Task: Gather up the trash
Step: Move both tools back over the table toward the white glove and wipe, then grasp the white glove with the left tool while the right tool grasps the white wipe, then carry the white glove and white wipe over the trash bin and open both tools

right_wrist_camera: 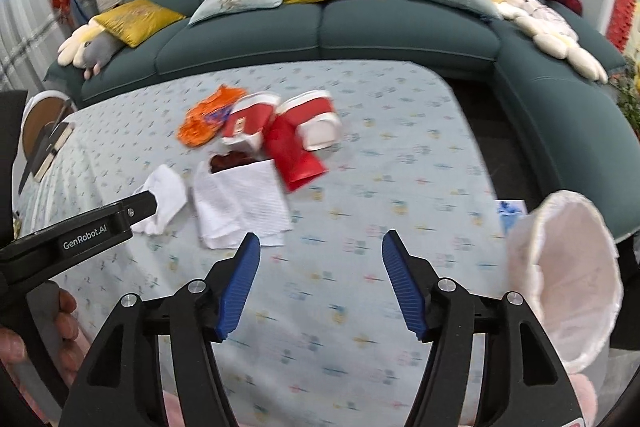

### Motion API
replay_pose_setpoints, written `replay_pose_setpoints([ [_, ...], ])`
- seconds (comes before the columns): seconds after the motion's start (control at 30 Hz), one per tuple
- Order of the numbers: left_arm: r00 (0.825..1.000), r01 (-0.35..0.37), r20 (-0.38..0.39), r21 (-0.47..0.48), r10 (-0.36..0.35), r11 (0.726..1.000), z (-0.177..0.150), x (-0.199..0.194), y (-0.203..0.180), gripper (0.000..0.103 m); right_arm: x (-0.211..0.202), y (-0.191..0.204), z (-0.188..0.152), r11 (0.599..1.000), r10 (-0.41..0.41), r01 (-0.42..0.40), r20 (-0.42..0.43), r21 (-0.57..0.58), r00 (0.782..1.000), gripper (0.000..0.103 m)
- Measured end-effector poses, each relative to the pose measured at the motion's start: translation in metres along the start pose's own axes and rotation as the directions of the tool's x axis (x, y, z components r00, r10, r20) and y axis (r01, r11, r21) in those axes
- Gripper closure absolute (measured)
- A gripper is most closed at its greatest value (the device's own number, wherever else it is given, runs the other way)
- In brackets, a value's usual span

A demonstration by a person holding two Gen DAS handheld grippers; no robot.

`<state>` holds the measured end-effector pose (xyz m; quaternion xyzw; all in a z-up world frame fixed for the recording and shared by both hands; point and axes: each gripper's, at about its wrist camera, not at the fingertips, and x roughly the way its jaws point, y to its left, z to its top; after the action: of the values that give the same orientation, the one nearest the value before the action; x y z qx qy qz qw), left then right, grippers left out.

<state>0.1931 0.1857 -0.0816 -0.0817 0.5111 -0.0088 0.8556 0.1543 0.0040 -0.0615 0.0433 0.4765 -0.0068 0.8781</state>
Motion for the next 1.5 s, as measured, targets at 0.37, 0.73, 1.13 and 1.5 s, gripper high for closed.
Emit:
replay_pose_setpoints([
  [0.37, 0.997, -0.033, -0.068, -0.018, 0.032, 0.999, 0.021, 0.059, 0.051, 0.025, 0.075, 0.05, 0.017, 0.998, 0.059, -0.059, -0.107, 0.006, 0.993, 0.04],
  [0.73, 0.99, 0.023, -0.141, -0.031, -0.027, 0.999, 0.028, 0.101, 0.058, 0.047, 0.137, 0.078, 0.016, 0.998, 0.06, -0.064, -0.205, -0.014, 0.977, 0.04],
  [1.13, 0.977, 0.106, -0.19, 0.015, -0.101, 0.994, 0.012, 0.105, 0.032, 0.09, 0.142, 0.067, 0.003, 0.998, 0.051, -0.061, -0.246, -0.034, 0.968, 0.098],
  [1.5, 0.979, 0.146, -0.152, 0.04, -0.138, 0.989, -0.005, 0.057, 0.007, 0.093, 0.088, 0.039, 0.0, 0.997, 0.08, -0.082, -0.166, -0.004, 0.983, 0.1],
])
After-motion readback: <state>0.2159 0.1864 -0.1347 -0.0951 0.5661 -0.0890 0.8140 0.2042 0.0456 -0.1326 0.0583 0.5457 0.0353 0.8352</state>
